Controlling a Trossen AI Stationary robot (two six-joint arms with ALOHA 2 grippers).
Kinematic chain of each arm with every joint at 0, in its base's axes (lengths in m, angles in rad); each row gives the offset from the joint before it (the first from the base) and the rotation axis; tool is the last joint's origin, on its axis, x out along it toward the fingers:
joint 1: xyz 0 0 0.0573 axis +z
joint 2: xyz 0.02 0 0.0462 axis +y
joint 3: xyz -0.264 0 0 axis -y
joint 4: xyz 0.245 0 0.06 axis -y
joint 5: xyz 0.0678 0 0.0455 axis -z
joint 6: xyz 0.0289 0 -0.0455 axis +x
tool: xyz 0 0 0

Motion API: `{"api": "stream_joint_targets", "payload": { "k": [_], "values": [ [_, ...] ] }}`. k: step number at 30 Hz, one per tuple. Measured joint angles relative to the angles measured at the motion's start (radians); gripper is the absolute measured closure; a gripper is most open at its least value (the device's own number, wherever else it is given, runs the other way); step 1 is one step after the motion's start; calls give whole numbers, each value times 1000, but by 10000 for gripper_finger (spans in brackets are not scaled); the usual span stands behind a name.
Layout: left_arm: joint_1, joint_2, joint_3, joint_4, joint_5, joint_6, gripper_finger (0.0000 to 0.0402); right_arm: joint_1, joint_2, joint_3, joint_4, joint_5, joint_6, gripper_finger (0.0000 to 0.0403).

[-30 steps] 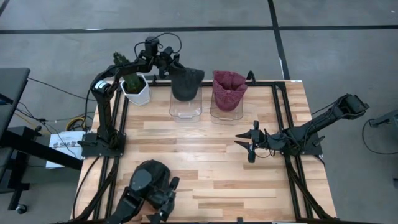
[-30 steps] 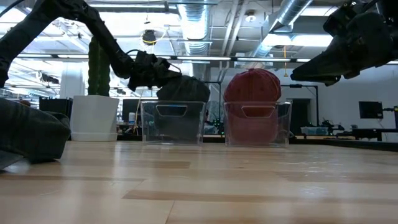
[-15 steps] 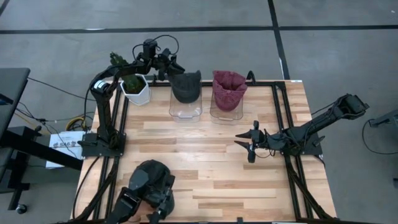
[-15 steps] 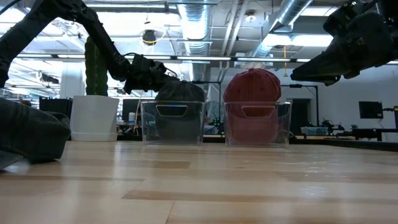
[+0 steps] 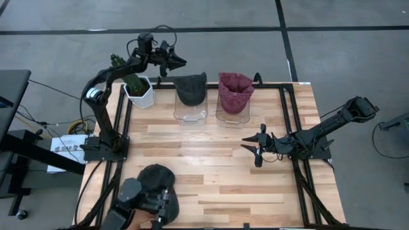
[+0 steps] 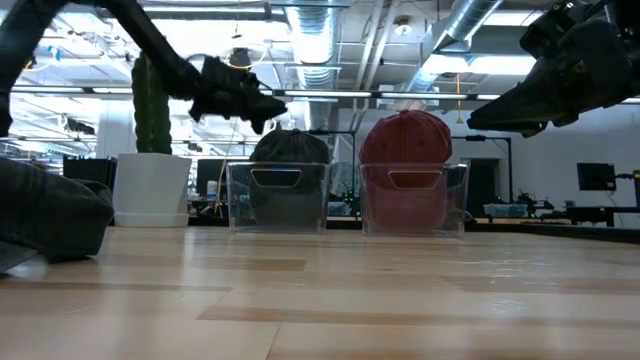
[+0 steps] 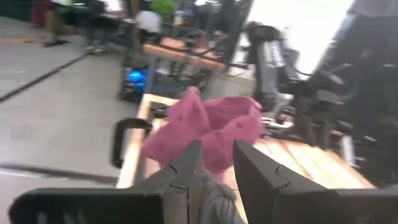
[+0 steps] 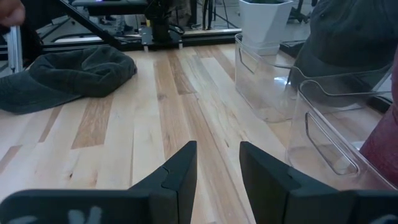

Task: Pick & Place hat
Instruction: Put the black head cap into the left transparent bin

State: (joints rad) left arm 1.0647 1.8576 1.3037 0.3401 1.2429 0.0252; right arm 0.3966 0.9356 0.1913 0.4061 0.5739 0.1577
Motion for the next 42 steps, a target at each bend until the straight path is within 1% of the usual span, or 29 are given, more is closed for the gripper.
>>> {"api": "stream_joint_targets", "payload": {
  "k": [2, 3, 4, 7, 8, 9, 10, 12, 15, 21, 27, 33, 38, 42],
  "values": [
    [-6, -55, 0, -114, -96, 67, 314, 0, 0, 0, 0, 0, 0, 290],
    [-12, -86, 0, -198, -165, 123, 314, 0, 0, 0, 0, 0, 0, 290],
    [-21, -117, 0, -289, -245, 194, 314, 0, 0, 0, 0, -2, 0, 290],
    [-66, -215, 0, -553, -530, 389, 314, 0, 0, 0, 0, -2, 0, 290],
    [-86, -245, -1, -622, -609, 426, 314, 0, 0, 0, 0, -2, 0, 290],
    [-104, -274, -11, -668, -665, 445, 314, 0, 0, 0, 0, -2, 0, 290],
    [-123, -304, -24, -705, -701, 449, 314, 0, 0, 0, 0, -2, 0, 290],
    [-159, -363, -58, -749, -717, 447, 314, 0, 0, 0, 0, -2, 0, 290],
    [-222, -458, -134, -761, -721, 423, 314, 0, 0, 0, 0, -2, 0, 290],
    [-363, -642, -327, -767, -737, 288, 314, 0, 0, 0, 0, -2, 0, 290],
    [-529, -793, -532, -768, -840, 121, 314, 0, 0, 0, 0, -2, 0, 290],
    [-702, -902, -669, -767, -933, -64, 314, 0, 0, 0, 28, -2, -3, 290],
    [-870, -957, -750, -768, -959, -178, 314, 0, 0, 1, 74, -2, -9, 290],
    [-1005, -964, -807, -772, -966, -297, 314, 0, 0, 1, 77, -2, -11, 290]
  ]
}}
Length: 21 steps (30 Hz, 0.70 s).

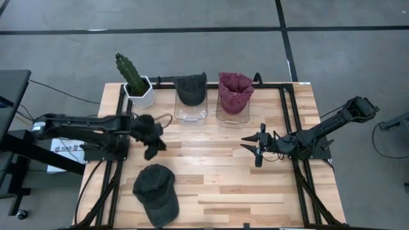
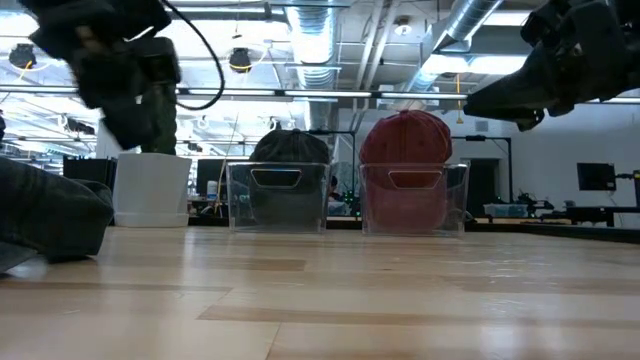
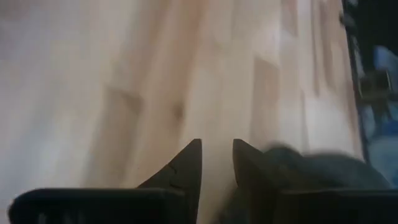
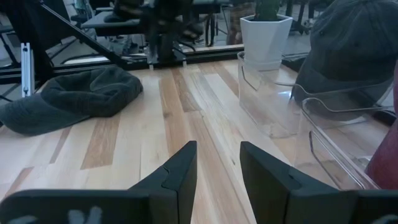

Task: Pick & Place hat
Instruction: Put the black head cap into the left transparent bin

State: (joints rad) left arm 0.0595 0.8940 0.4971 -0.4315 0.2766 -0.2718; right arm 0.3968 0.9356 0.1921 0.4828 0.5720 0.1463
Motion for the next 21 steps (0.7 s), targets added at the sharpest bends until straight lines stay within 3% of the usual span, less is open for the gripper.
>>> {"api": "stream_joint_targets", "payload": {
  "k": [13, 21],
  "values": [
    [-319, 0, -89, -3, 0, -308, 314, 0, 0, 0, -2, -49, 4, 290],
    [-370, 5, -90, -1, -42, -336, 314, 0, 0, 0, -2, -50, 4, 290]
  ]
}}
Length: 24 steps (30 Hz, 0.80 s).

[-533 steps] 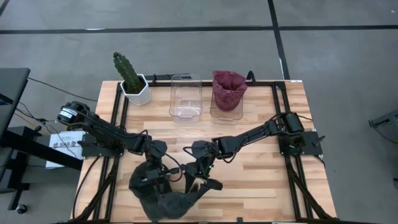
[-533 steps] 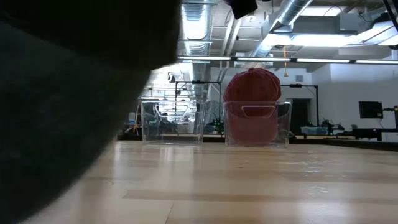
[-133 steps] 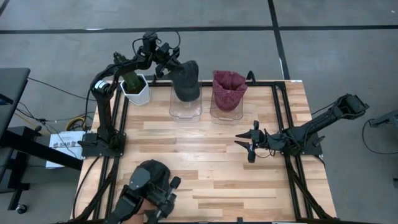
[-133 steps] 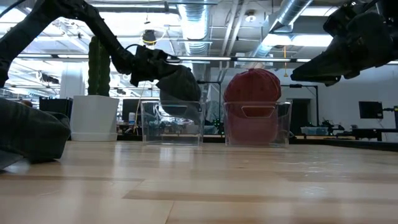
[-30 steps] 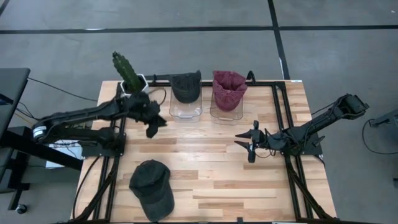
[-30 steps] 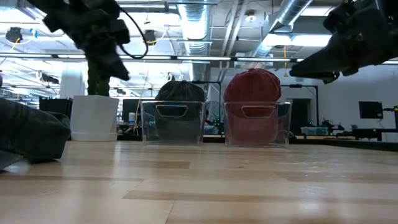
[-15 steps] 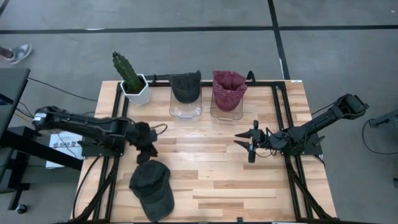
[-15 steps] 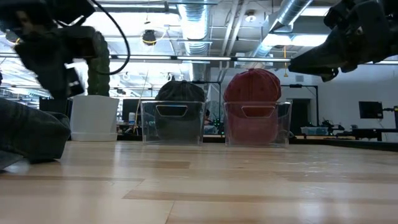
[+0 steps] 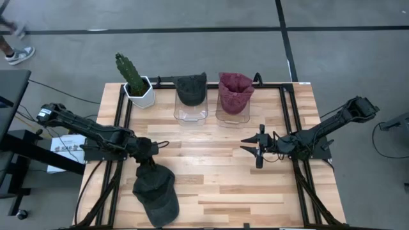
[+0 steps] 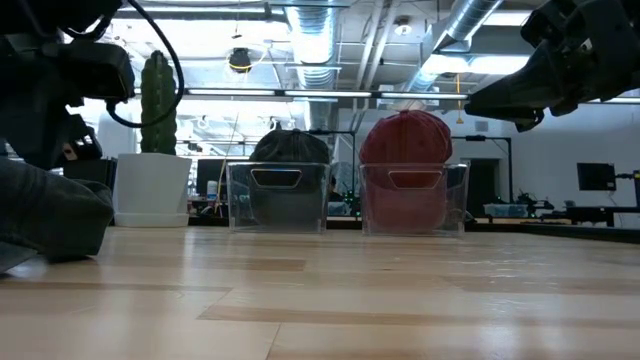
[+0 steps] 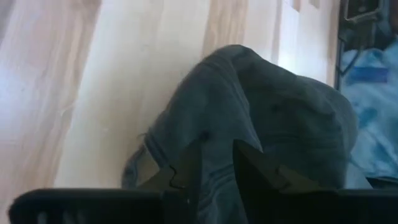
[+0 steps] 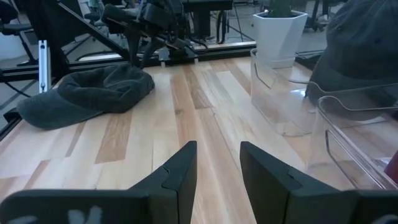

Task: Pick & Place hat
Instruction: Put the black head cap into the left transparent bin

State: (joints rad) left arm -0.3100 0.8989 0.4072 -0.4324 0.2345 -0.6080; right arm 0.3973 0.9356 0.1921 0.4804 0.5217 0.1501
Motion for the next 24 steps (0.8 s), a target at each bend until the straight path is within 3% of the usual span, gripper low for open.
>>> {"api": "stream_joint_targets", "payload": {
  "k": [24],
  "values": [
    [0, 143, 0, 2, -15, -3, 314, 0, 0, 0, 0, -2, 0, 290]
  ]
}}
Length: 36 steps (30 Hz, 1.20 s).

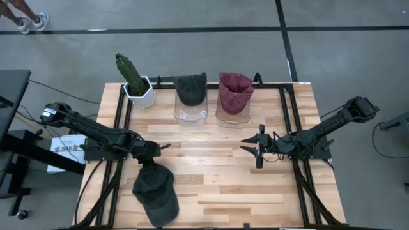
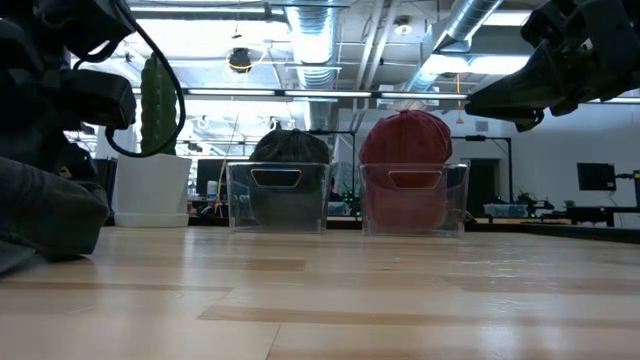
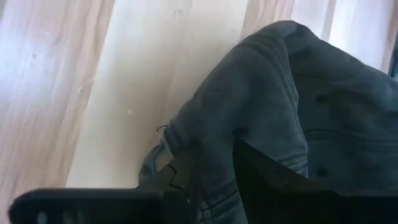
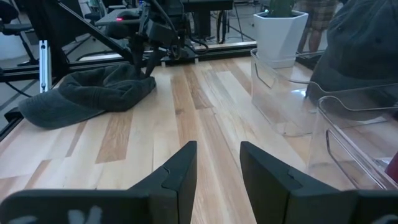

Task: Pick & Place hat
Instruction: Put the black head cap into the left transparent bin

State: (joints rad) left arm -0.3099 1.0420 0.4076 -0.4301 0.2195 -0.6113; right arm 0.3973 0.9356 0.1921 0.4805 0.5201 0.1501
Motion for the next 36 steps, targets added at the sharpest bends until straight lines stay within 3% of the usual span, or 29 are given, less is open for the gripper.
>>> {"api": "stream_joint_targets", "payload": {
  "k": [15, 24, 36],
  "values": [
    [0, -124, 0, 1, 49, -52, 314, 0, 0, 0, 0, 0, 0, 290],
    [5, -171, 1, -84, -61, -21, 314, 0, 0, 0, 0, 0, 0, 290],
    [5, -170, 1, -90, -92, 33, 314, 0, 0, 0, 0, 0, 0, 290]
  ]
}}
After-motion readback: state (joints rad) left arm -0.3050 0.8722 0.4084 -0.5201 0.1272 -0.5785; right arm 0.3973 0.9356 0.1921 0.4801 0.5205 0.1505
